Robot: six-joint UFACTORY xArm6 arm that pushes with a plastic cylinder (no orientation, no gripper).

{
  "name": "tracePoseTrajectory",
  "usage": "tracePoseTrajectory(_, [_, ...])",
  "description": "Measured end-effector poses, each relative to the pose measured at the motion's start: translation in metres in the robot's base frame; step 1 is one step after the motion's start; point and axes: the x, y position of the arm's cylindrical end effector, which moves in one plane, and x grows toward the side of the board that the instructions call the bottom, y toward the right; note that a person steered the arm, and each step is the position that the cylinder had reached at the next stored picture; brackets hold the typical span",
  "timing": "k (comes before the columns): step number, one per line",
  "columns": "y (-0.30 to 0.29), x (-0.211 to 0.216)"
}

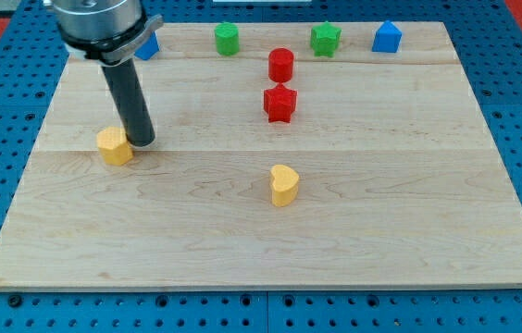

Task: Push the yellow heart to the bottom of the yellow hexagon

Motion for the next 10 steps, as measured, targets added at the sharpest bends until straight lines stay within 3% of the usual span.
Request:
tracePoseTrajectory(1, [0.083, -0.019])
tracePoseTrajectory(2, [0.210, -0.011])
tracePoseTrajectory(3, [0.252, 0.033])
tracePoseTrajectory(4, [0.240, 0.065])
tracePoseTrajectory(6, [0.130, 0.064])
tracePoseTrajectory(8, [0.161, 0.092])
tracePoseTrajectory(10, [0.048, 0.087])
